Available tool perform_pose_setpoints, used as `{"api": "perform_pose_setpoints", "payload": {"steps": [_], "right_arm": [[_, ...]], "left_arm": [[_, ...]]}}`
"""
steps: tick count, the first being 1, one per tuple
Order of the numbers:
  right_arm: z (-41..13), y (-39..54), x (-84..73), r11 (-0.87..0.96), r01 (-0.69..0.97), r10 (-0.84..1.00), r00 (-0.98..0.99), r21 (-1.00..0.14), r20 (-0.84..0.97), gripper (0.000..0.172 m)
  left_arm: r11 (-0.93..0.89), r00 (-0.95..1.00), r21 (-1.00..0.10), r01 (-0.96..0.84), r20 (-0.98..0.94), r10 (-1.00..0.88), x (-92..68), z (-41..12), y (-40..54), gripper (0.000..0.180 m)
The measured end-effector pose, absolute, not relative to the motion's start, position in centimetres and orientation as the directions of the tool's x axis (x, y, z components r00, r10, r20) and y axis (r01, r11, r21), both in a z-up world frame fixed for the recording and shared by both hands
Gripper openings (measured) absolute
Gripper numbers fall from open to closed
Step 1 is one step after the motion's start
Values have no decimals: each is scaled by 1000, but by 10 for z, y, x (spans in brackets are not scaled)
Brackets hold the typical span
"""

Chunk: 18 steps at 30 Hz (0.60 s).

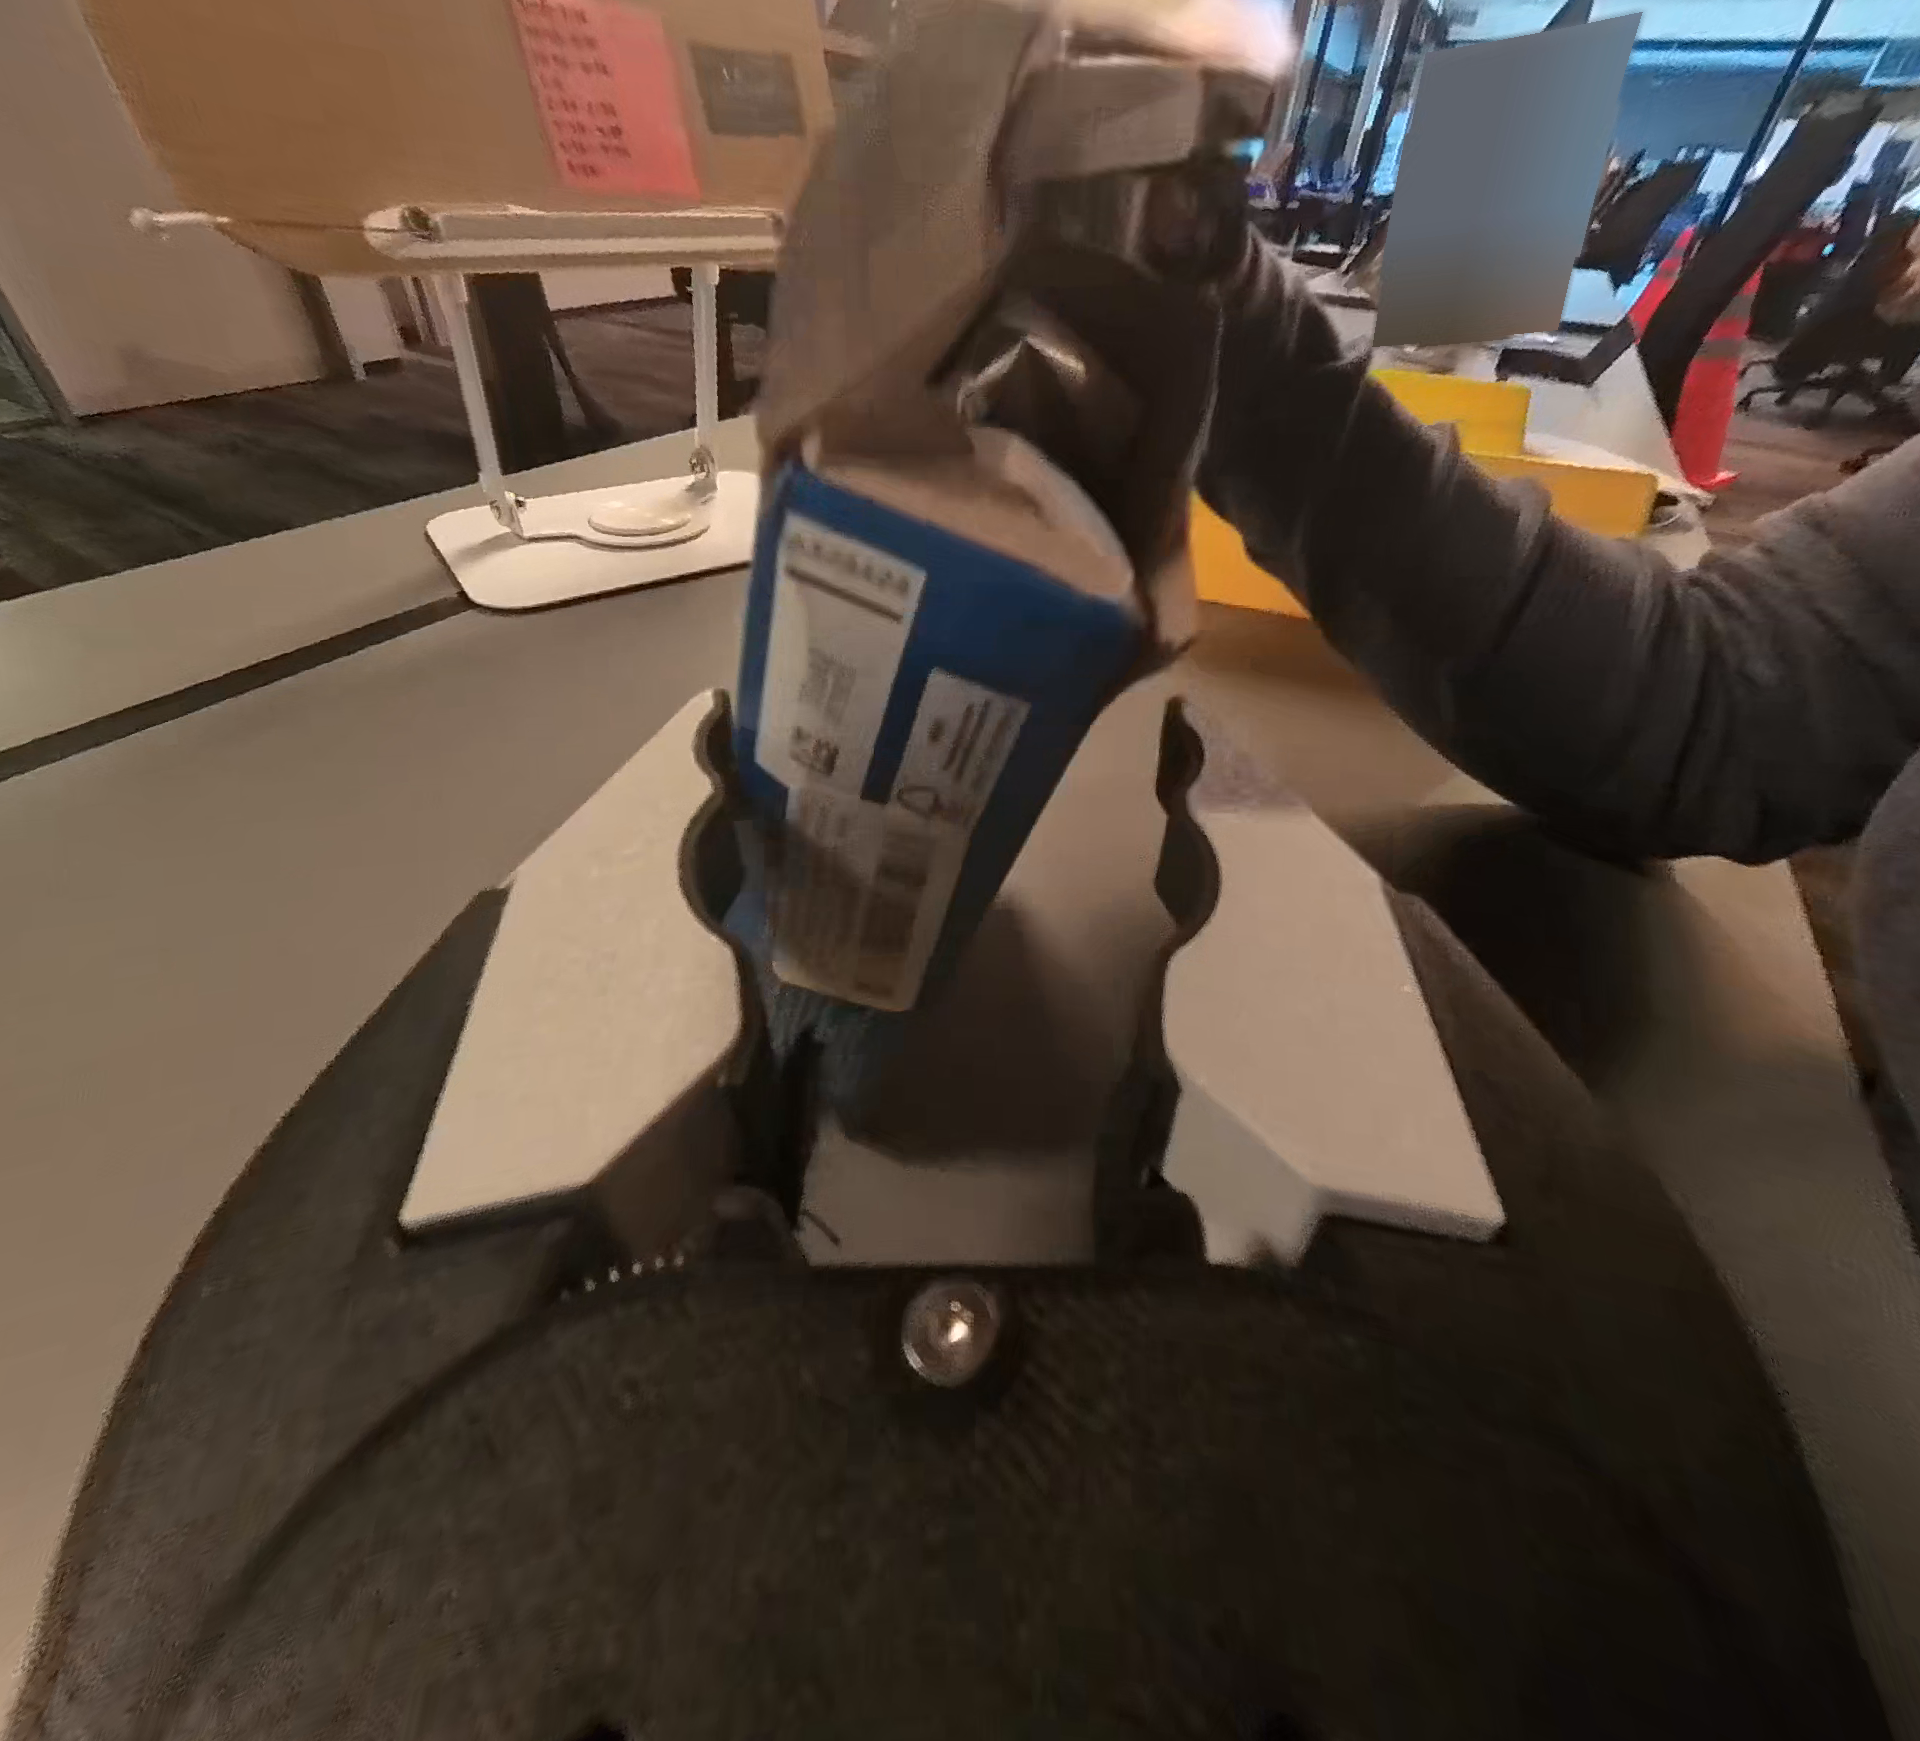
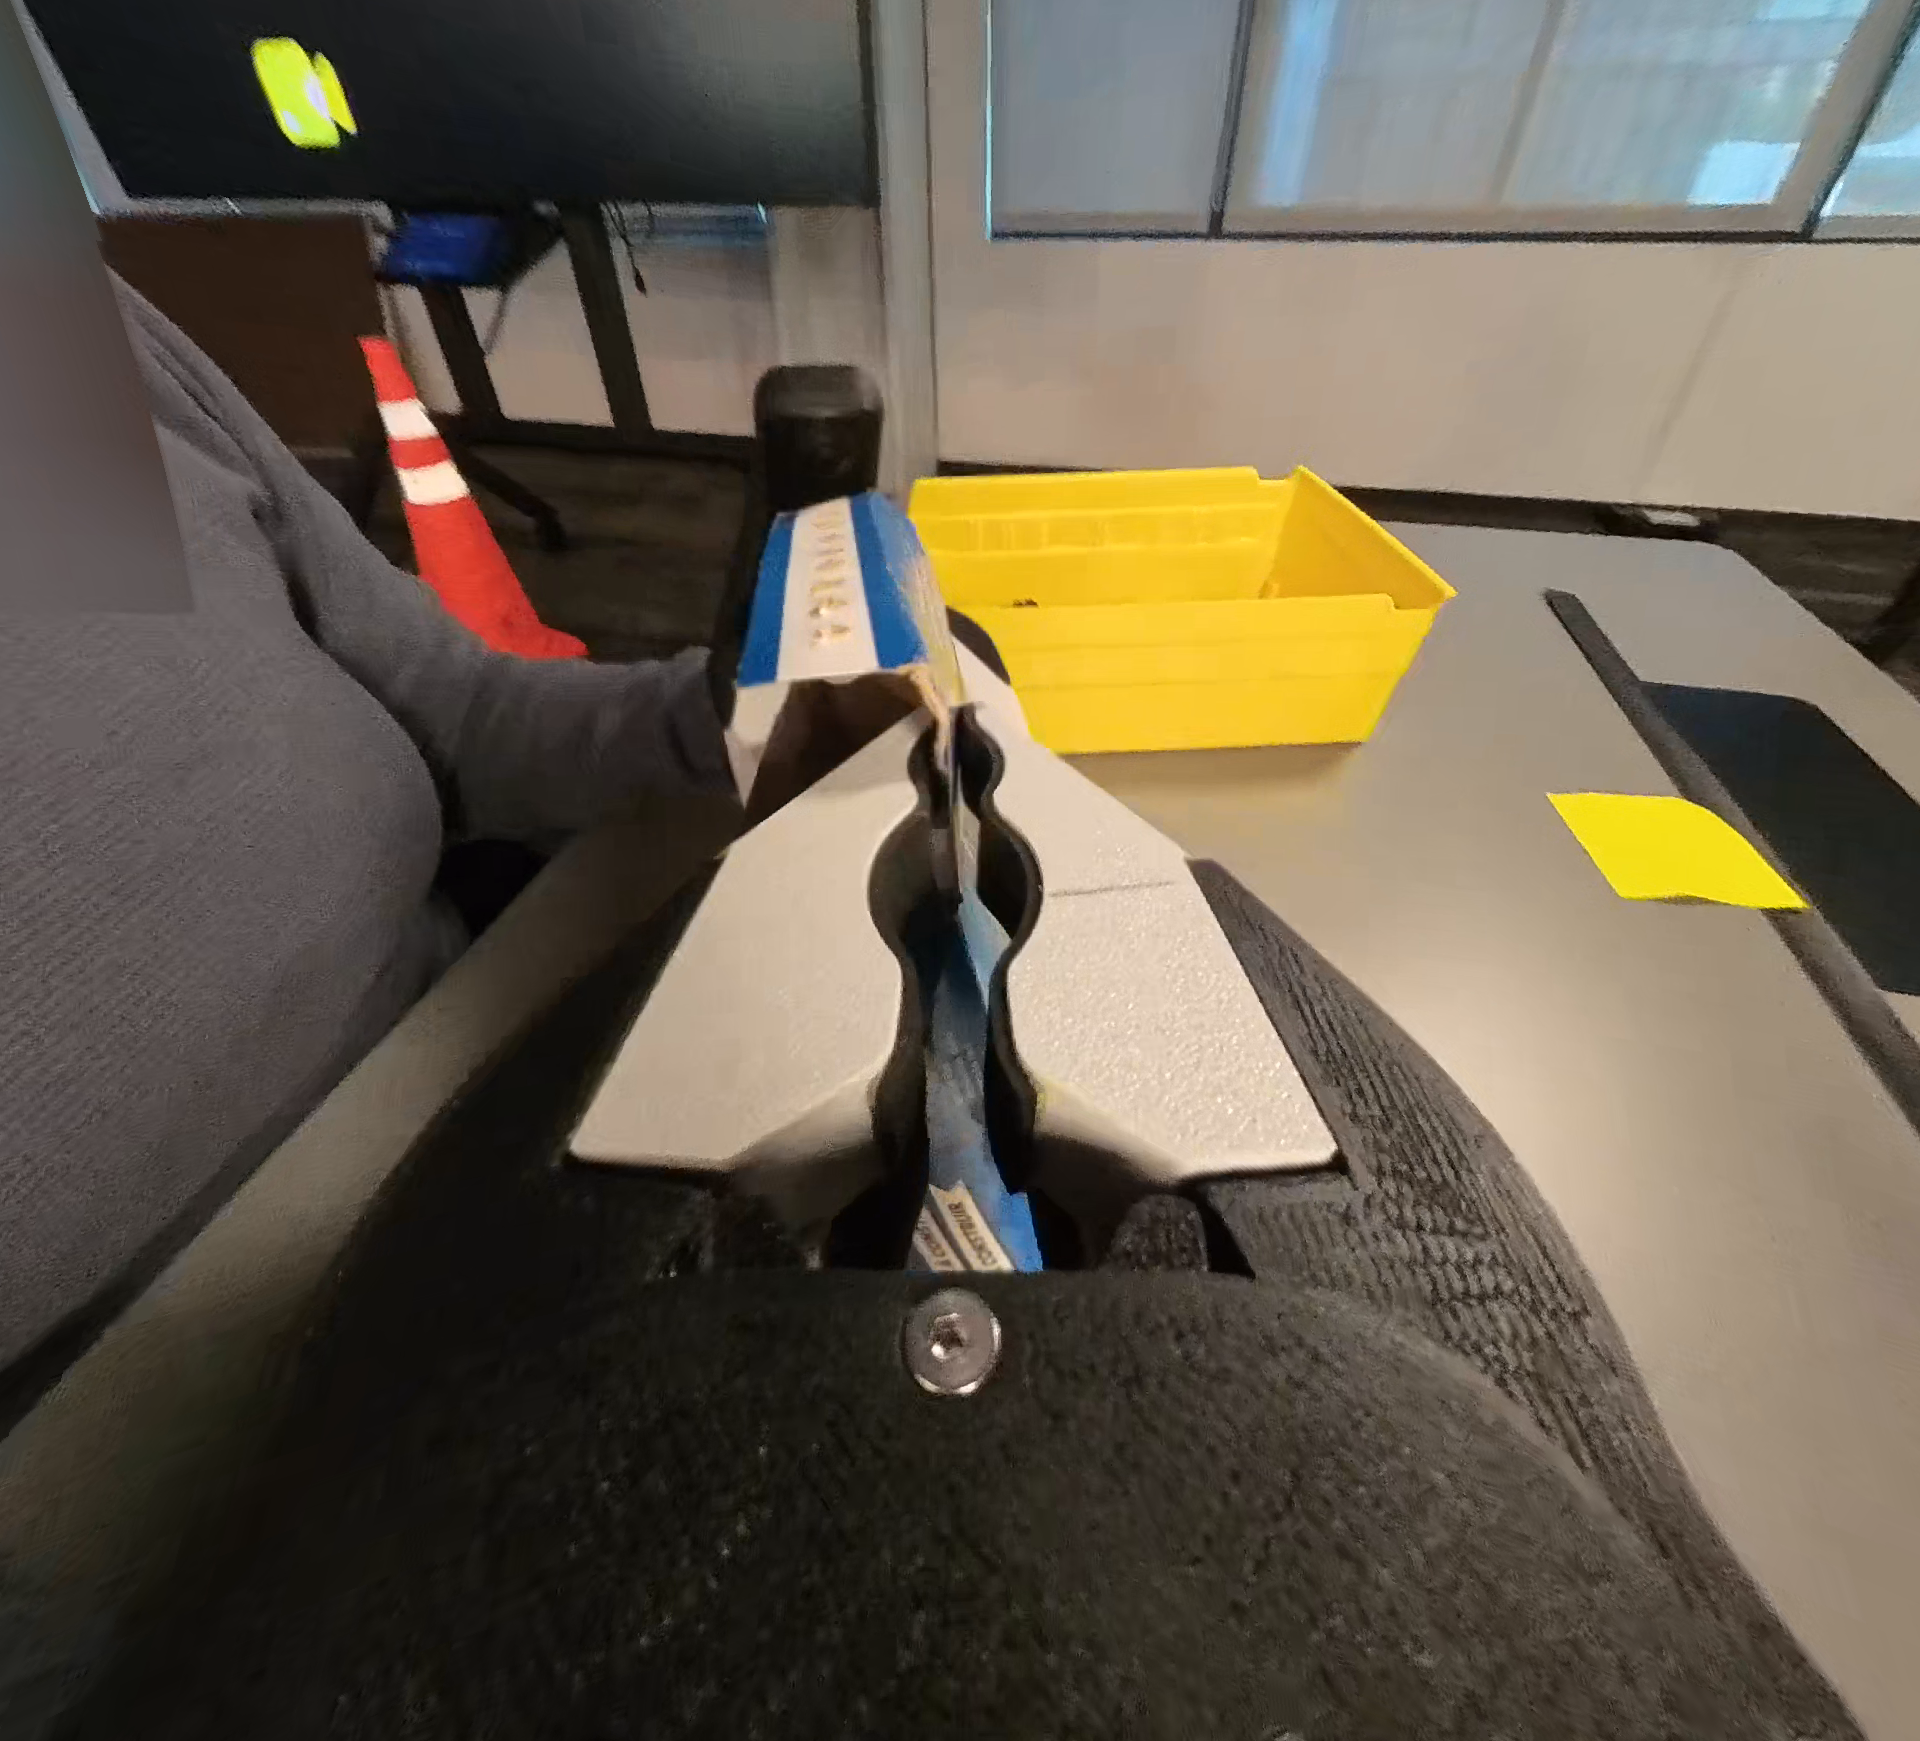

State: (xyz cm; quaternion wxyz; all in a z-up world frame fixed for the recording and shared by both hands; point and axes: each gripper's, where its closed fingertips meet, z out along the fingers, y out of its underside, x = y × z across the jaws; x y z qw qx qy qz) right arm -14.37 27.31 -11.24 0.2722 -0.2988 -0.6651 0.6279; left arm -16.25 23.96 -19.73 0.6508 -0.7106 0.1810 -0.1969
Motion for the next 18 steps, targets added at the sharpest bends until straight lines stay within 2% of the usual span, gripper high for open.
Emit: {"api": "perform_pose_setpoints", "payload": {"steps": [2, 5, 7, 10, 13, 18], "right_arm": [[-112, 274, -144, -11, 64, 723, -689, -998, -52, 0], [-112, 283, -151, -48, 63, 750, -657, -997, -78, 0], [-104, 287, -153, -88, 19, 764, -640, -996, -80, 11], [-113, 295, -160, -45, 52, 813, -579, -998, -66, 31], [-113, 303, -162, -33, 48, 846, -531, -998, -54, 41], [-95, 306, -157, -81, -19, 852, -521, -997, -60, 45]], "left_arm": [[-68, 862, -998, 6, 39, -505, -163, -197, 241, 62], [-67, 838, -995, 68, 93, -537, -164, -194, 238, 52], [-127, 833, -987, 101, 153, -531, -169, -199, 239, 51], [-190, 853, -969, 156, 229, -469, -180, -205, 247, 50], [-228, 880, -960, 163, 246, -406, -190, -214, 252, 50], [-232, 885, -959, 164, 247, -395, -192, -214, 252, 49]]}}
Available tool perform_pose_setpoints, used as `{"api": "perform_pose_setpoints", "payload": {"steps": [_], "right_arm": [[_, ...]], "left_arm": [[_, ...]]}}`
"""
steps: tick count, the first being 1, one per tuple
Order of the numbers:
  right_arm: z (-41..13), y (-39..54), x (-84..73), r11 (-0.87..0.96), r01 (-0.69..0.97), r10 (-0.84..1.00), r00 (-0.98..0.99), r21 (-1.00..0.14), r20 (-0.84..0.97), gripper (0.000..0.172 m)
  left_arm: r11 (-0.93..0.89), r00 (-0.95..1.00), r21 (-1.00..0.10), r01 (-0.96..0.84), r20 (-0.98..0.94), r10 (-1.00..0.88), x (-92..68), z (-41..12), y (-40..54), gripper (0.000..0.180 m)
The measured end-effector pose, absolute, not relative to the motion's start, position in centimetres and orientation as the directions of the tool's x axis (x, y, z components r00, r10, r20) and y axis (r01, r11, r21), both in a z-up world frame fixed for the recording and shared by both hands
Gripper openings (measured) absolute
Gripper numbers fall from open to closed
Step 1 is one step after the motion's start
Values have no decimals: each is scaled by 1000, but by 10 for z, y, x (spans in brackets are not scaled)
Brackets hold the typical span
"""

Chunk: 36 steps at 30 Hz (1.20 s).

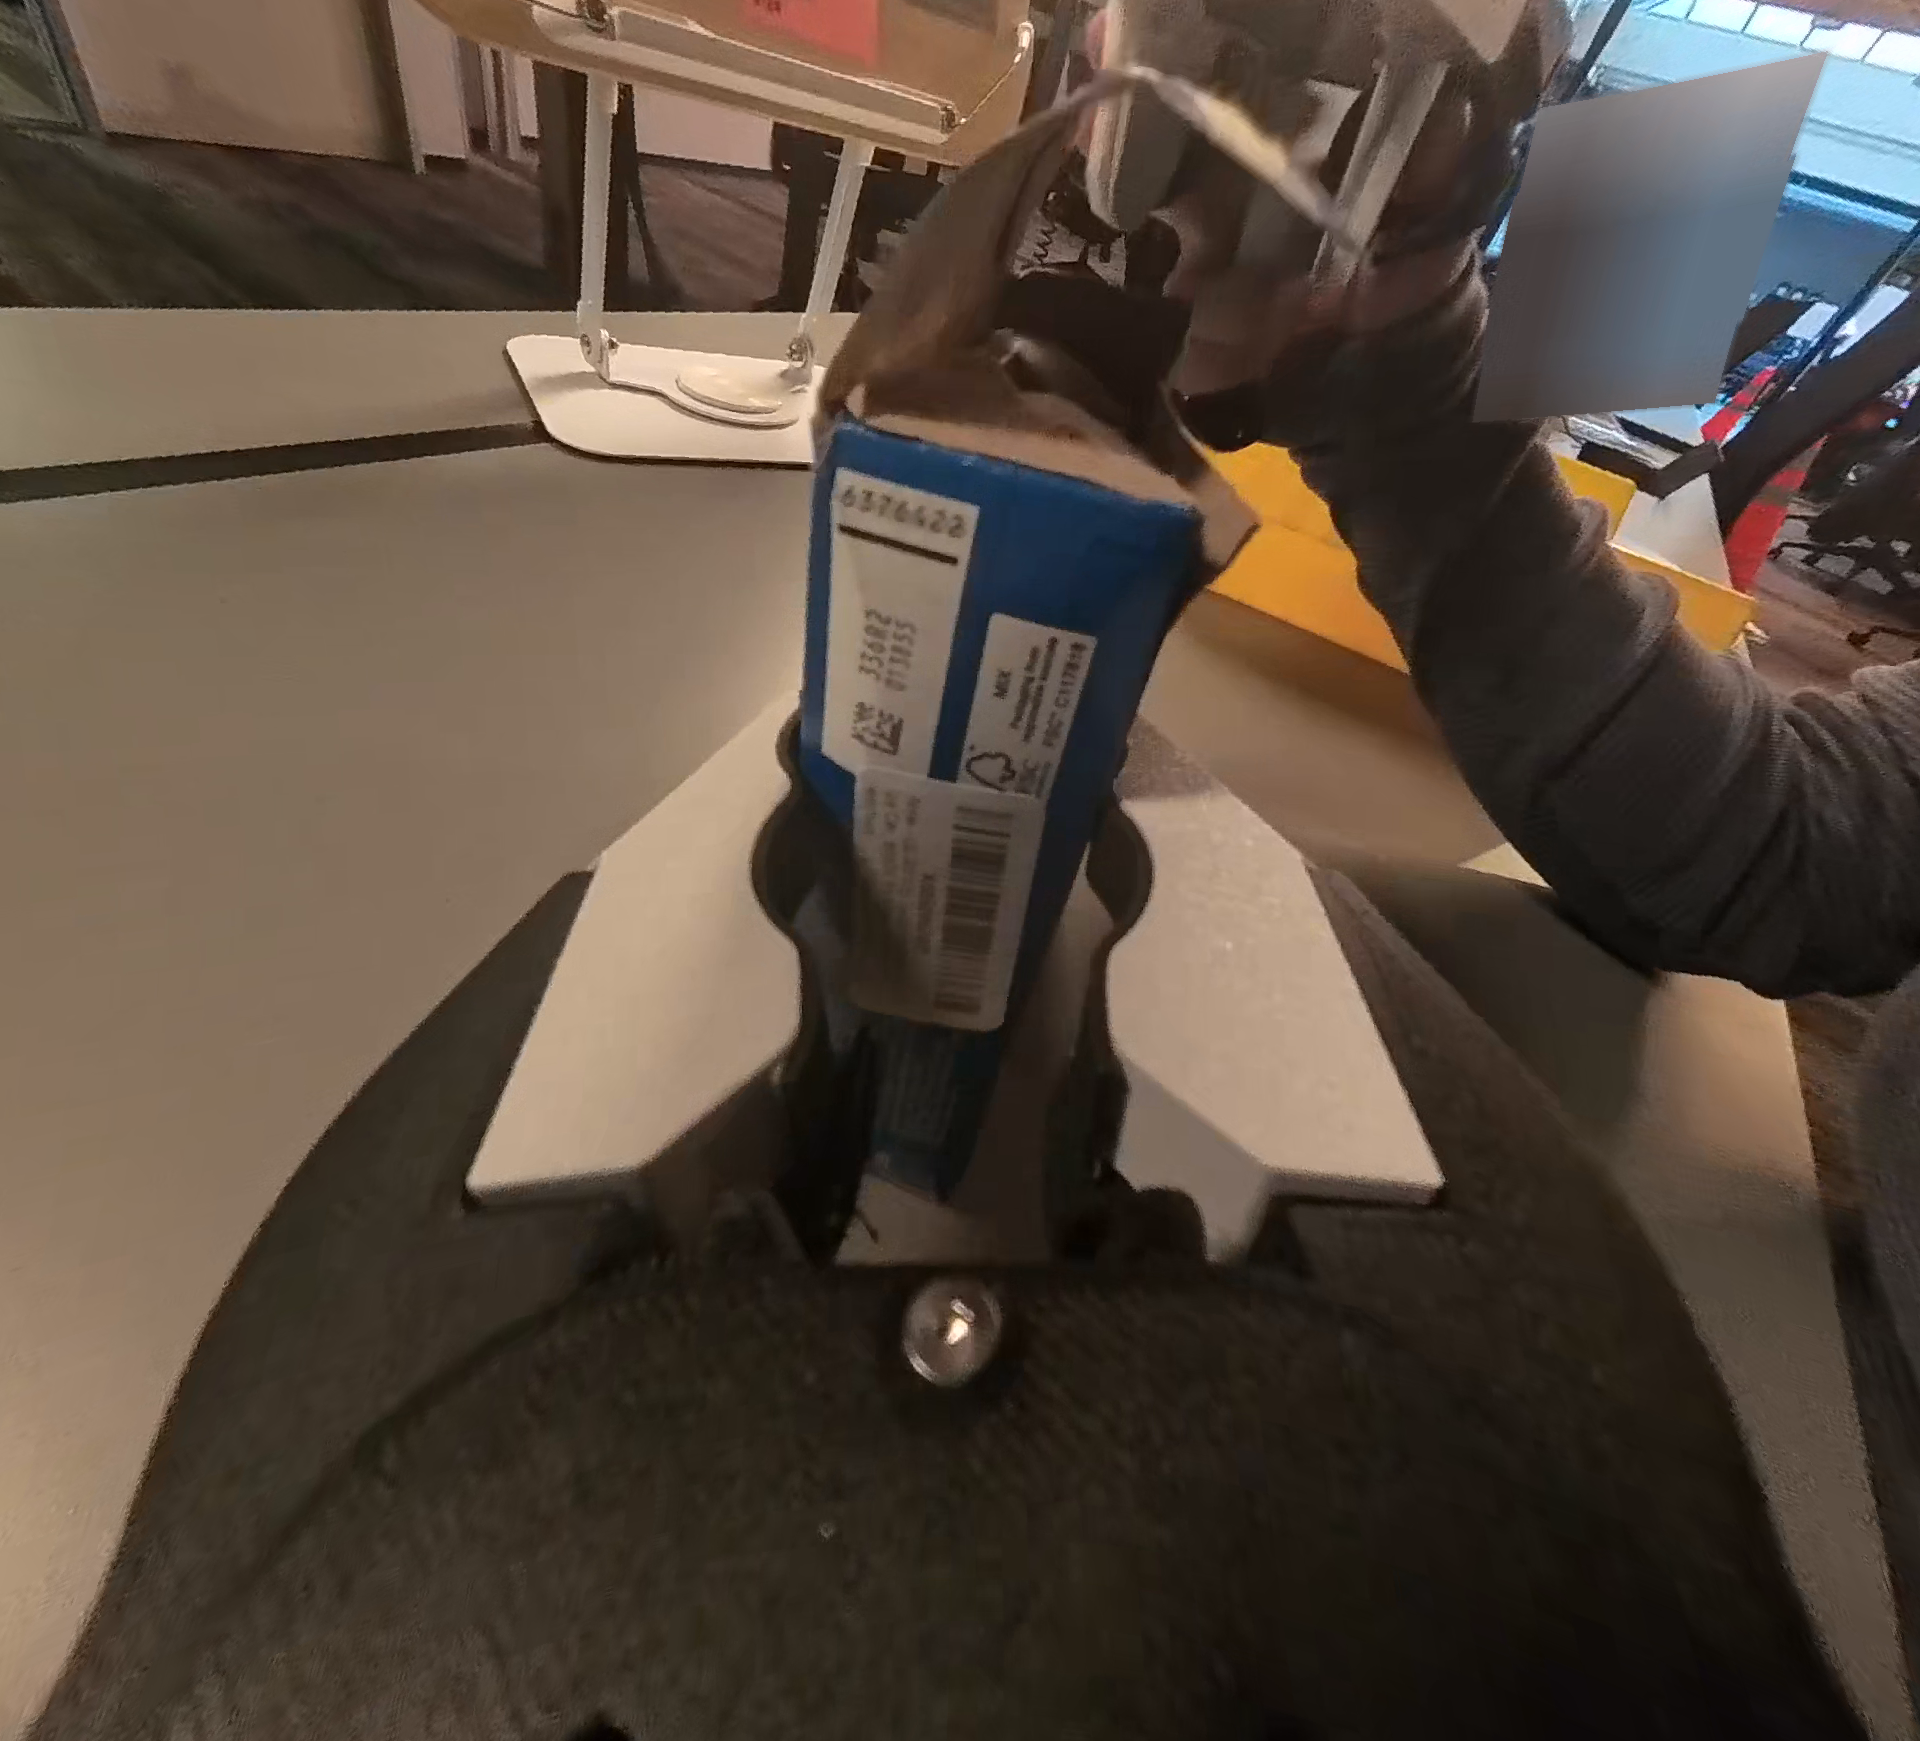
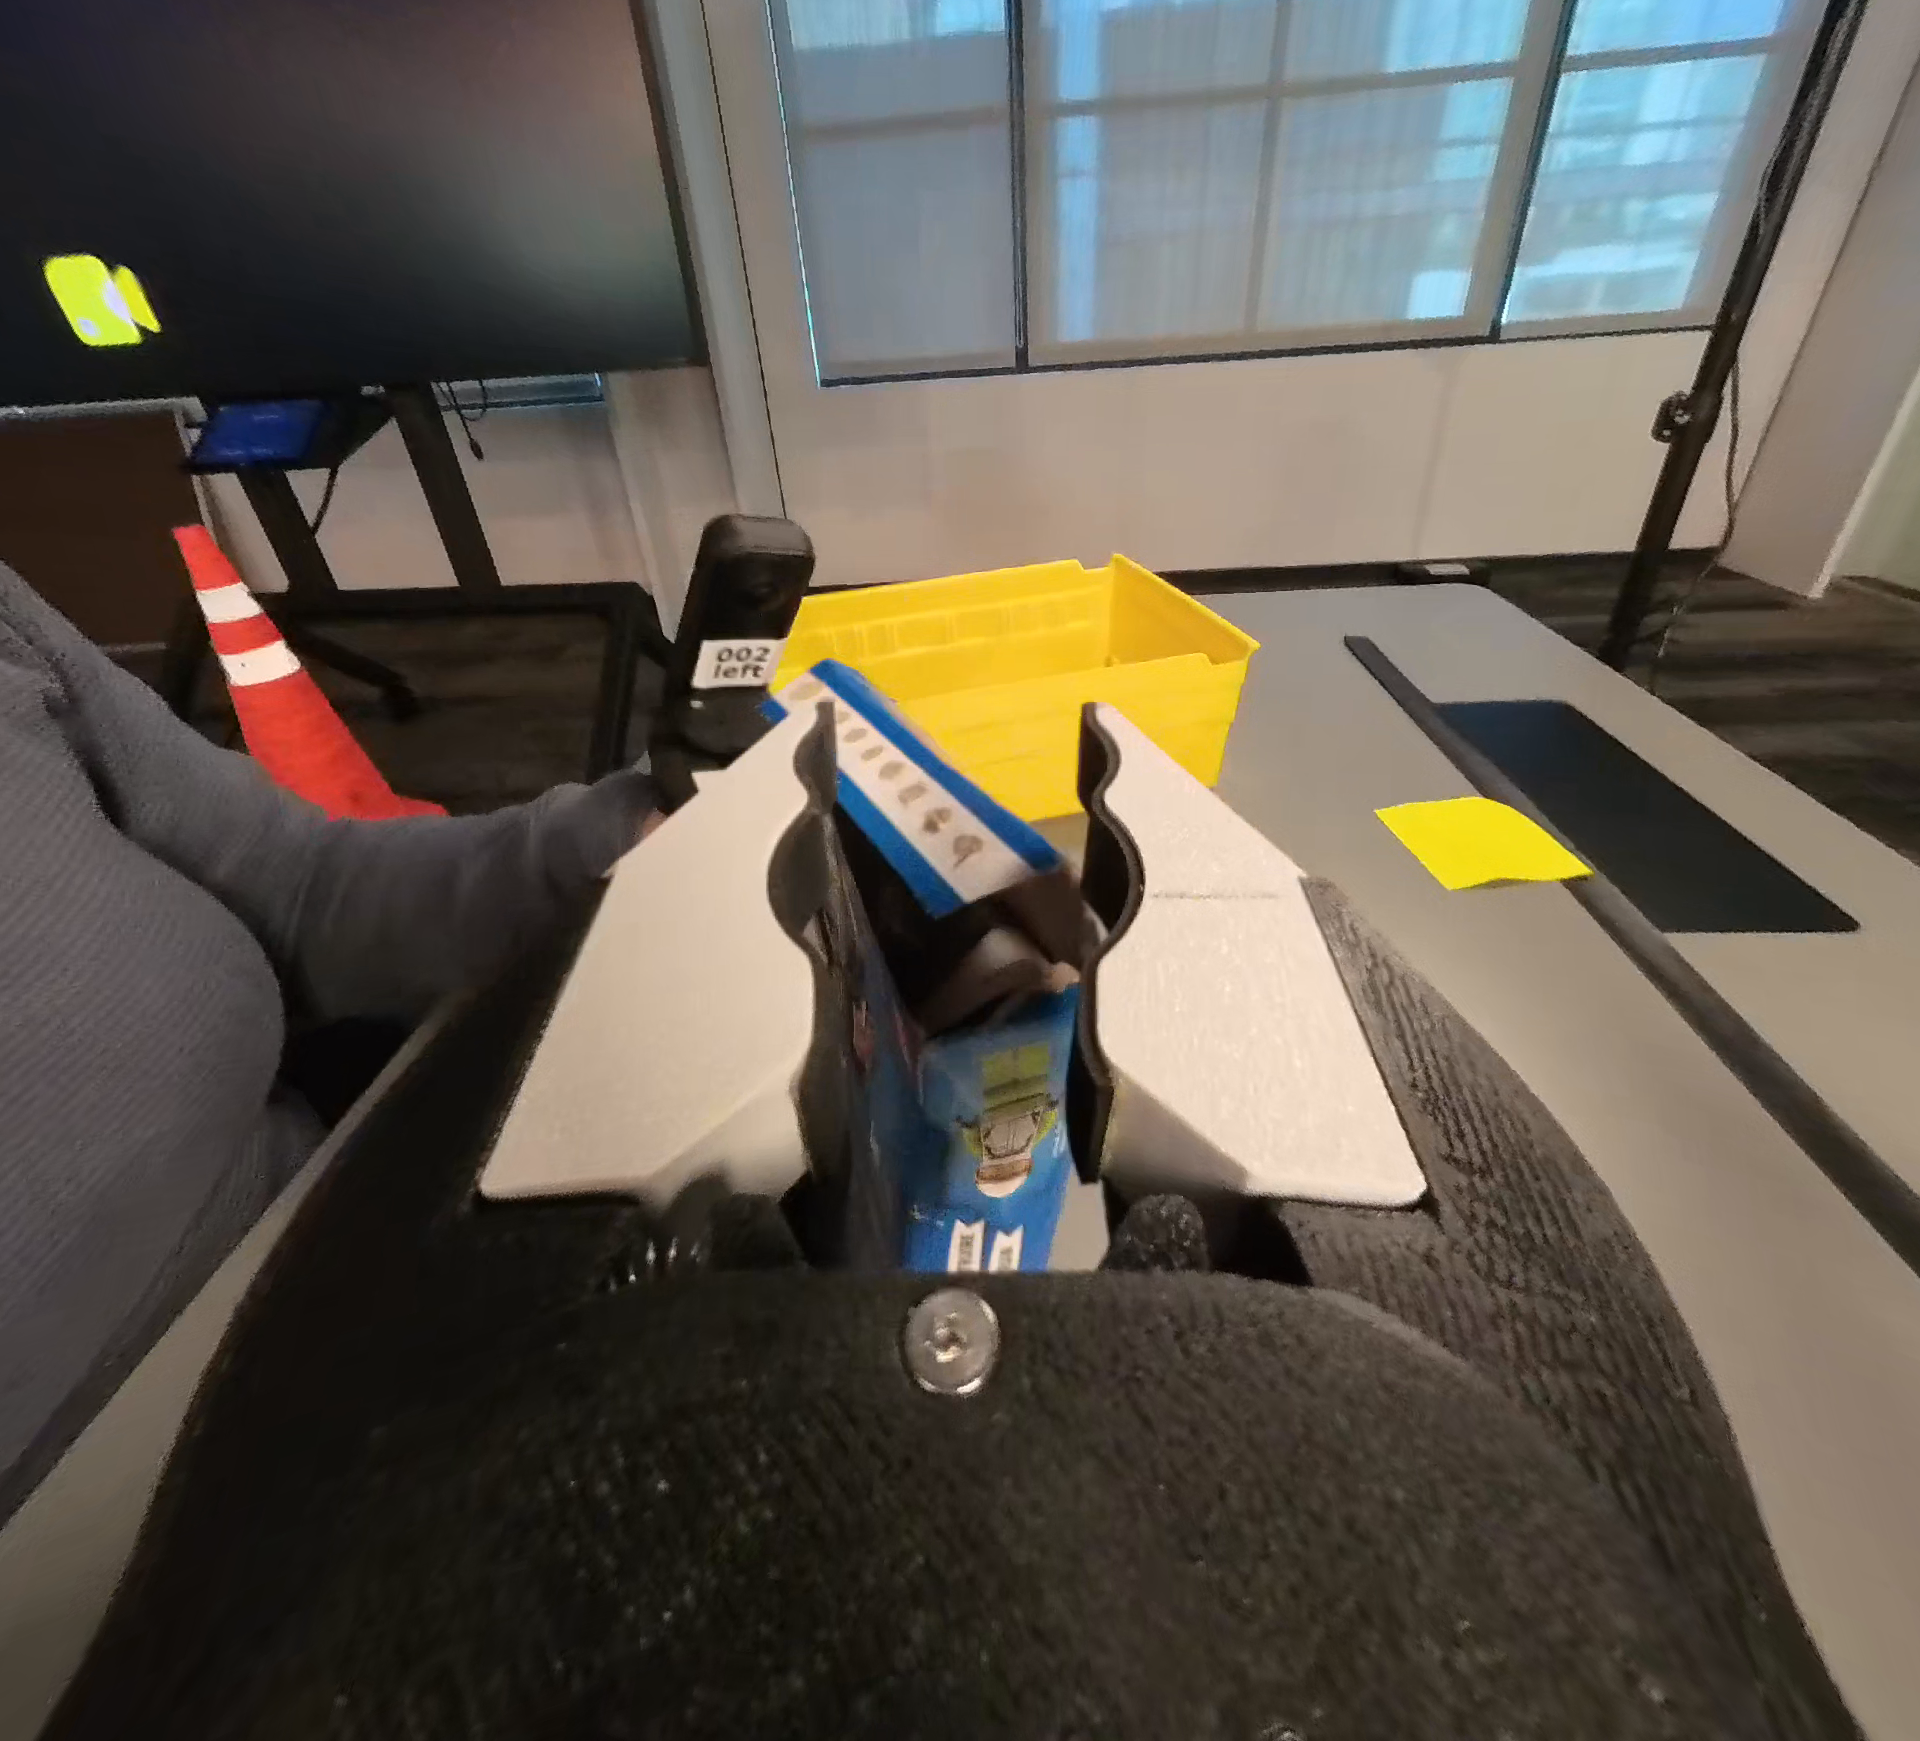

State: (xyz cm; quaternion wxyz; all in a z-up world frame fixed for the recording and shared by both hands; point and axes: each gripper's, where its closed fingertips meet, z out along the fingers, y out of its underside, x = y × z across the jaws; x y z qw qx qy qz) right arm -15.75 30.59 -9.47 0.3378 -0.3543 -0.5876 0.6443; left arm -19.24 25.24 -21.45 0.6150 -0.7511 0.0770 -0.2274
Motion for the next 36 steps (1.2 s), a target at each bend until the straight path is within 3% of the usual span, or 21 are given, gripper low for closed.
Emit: {"api": "perform_pose_setpoints", "payload": {"steps": [6, 13, 20, 24, 25, 27, 29, 36], "right_arm": [[-114, 300, -161, 57, 56, 865, -502, -997, 22, 49], [-128, 305, -155, 117, 80, 861, -504, -990, 62, 57], [-131, 309, -150, 73, 63, 849, -528, -995, 29, 48], [-139, 302, -153, 138, 90, 842, -536, -986, 69, 45], [-139, 298, -154, 147, 92, 835, -545, -985, 74, 40], [-136, 289, -151, 159, 77, 808, -584, -984, 85, 5], [-129, 285, -152, 152, 59, 798, -596, -987, 87, 0], [-125, 297, -178, 162, 101, 887, -451, -982, 100, 0]], "left_arm": [[-204, 915, -978, 53, 129, -383, -191, -218, 253, 52], [-186, 890, -981, 48, 126, -437, -186, -217, 248, 50], [-173, 870, -985, -15, 72, -487, -179, -217, 242, 48], [-152, 841, -986, -63, 30, -541, -170, -217, 235, 47], [-145, 829, -986, -77, 18, -559, -168, -217, 233, 47], [-122, 815, -987, -103, -13, -579, -163, -215, 230, 47], [-81, 844, -990, -115, -54, -533, -169, -210, 234, 48], [-46, 956, -999, -2, 11, -292, -197, -168, 228, 95]]}}
